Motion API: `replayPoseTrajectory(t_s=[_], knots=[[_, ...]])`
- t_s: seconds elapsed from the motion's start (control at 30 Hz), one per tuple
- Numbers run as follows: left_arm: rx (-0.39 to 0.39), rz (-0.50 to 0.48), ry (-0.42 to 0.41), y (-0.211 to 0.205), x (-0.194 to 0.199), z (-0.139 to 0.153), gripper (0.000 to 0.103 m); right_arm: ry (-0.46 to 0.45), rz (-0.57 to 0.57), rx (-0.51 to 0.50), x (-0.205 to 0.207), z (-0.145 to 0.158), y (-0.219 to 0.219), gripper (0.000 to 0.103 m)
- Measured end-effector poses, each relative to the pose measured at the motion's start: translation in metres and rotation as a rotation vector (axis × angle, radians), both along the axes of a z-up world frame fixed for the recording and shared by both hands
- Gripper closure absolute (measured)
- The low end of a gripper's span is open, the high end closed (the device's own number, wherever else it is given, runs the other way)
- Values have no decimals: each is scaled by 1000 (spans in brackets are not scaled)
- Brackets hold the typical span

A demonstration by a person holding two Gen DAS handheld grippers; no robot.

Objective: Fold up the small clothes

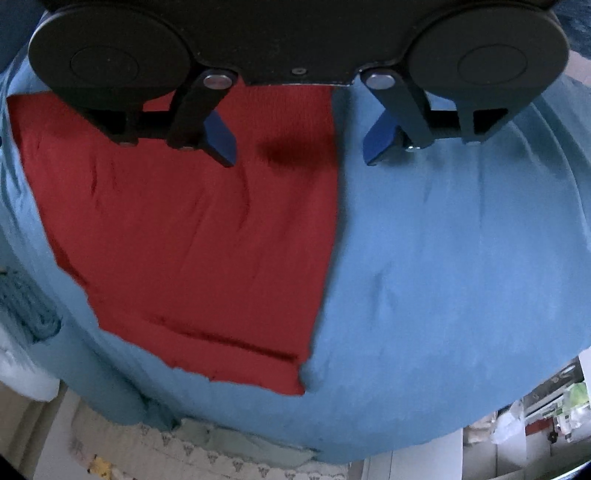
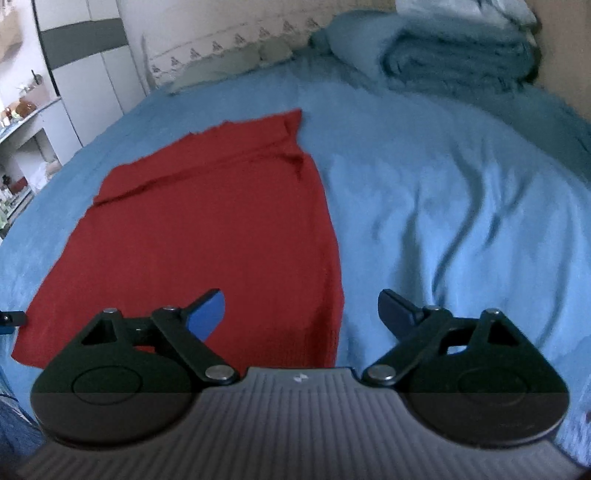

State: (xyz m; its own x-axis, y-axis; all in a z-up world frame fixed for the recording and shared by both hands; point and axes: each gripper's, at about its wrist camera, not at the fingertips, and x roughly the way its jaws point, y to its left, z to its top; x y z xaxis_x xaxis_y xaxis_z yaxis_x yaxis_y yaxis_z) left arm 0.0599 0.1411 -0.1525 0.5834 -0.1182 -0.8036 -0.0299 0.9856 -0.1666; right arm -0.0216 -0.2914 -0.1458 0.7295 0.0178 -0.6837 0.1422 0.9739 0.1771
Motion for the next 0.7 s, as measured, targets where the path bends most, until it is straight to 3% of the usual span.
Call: replayPoseTrajectory(t_s=[0.3, 0.5, 0.57, 0.67, 0.7], knots=[[34, -27, -3, -4, -10, -11, 34, 92, 0, -23, 5, -24, 13, 12], [35, -41, 12, -4, -14, -14, 48, 159, -28, 13, 8, -33, 5, 19], [27, -45, 17, -4, -14, -13, 60, 162, -37, 31, 7, -33, 2, 29], [17, -55, 37, -6, -13, -12, 85, 166, -25, 77, 6, -32, 0, 53], [10, -60, 53, -6, -13, -12, 89, 171, -17, 91, 6, -32, 0, 61]])
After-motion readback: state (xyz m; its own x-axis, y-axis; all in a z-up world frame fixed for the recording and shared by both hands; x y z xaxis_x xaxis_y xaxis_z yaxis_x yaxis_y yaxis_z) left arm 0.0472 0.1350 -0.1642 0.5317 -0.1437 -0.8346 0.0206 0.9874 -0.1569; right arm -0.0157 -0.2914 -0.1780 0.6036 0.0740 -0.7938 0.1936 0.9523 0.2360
